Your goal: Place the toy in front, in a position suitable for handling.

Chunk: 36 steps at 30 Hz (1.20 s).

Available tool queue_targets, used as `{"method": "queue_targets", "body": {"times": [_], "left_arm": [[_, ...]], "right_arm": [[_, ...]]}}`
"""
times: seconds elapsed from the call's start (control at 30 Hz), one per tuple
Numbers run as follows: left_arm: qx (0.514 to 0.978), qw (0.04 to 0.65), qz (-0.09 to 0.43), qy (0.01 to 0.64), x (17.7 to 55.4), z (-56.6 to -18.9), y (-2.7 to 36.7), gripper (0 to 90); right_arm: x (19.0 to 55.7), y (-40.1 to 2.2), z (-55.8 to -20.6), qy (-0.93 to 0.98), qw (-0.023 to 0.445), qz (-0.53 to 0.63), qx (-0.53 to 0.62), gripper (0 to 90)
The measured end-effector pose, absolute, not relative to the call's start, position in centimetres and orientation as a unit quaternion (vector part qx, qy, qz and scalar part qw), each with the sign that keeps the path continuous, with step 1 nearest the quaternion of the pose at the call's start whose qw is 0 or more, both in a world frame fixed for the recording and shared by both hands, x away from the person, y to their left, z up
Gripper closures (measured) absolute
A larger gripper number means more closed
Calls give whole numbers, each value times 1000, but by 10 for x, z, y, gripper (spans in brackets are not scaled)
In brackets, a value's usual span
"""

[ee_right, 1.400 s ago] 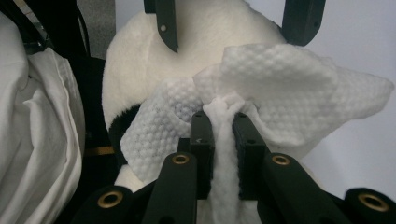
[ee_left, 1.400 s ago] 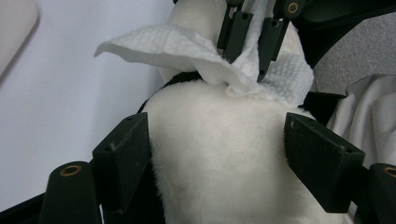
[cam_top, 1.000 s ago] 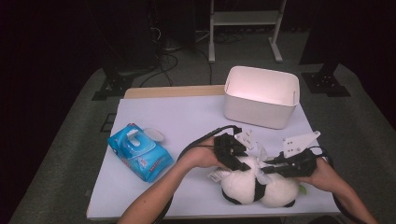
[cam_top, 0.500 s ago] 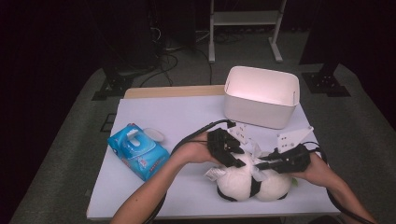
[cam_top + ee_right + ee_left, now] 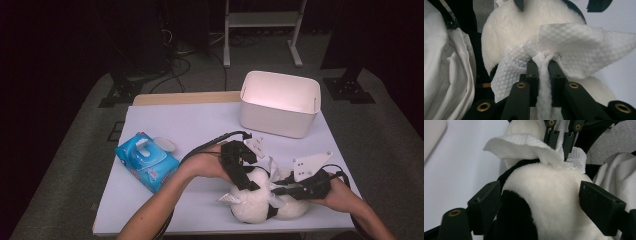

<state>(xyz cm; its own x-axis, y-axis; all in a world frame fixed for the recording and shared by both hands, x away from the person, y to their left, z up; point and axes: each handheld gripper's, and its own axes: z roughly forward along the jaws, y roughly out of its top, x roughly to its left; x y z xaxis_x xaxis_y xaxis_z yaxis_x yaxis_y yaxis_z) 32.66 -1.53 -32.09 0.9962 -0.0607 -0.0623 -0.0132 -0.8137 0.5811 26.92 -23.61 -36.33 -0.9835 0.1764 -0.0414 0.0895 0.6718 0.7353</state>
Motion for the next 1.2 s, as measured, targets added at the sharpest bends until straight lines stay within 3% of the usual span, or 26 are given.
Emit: {"method": "queue_targets", "body": {"times": [0.1, 0.2, 0.33, 0.5, 0.63, 0.77, 0.9, 1.2], "left_arm": [[951, 301, -70, -8, 332, -333, -18, 103], [946, 305, -106, -13, 331, -348, -19, 205], [941, 327, -79, -24, 329, -341, -11, 415], [941, 331, -48, -43, 325, -325, -17, 464], [947, 314, 8, -63, 325, -309, -23, 471], [950, 302, 32, -76, 331, -303, -24, 470], [949, 303, 24, -78, 335, -315, -16, 440], [946, 323, 13, -28, 325, -319, 5, 182]], "right_arm": [[267, -236, -363, 913, 52, 398, 71, 808], [266, -236, -364, 914, 44, 399, 66, 807], [269, -244, -360, 907, 39, 413, 72, 807], [289, -258, -346, 887, 51, 446, 107, 805], [304, -264, -340, 888, 58, 441, 120, 805], [314, -262, -336, 888, 65, 439, 123, 804], [316, -253, -349, 892, 51, 431, 126, 804], [298, -237, -354, 903, 46, 412, 112, 806]]}}
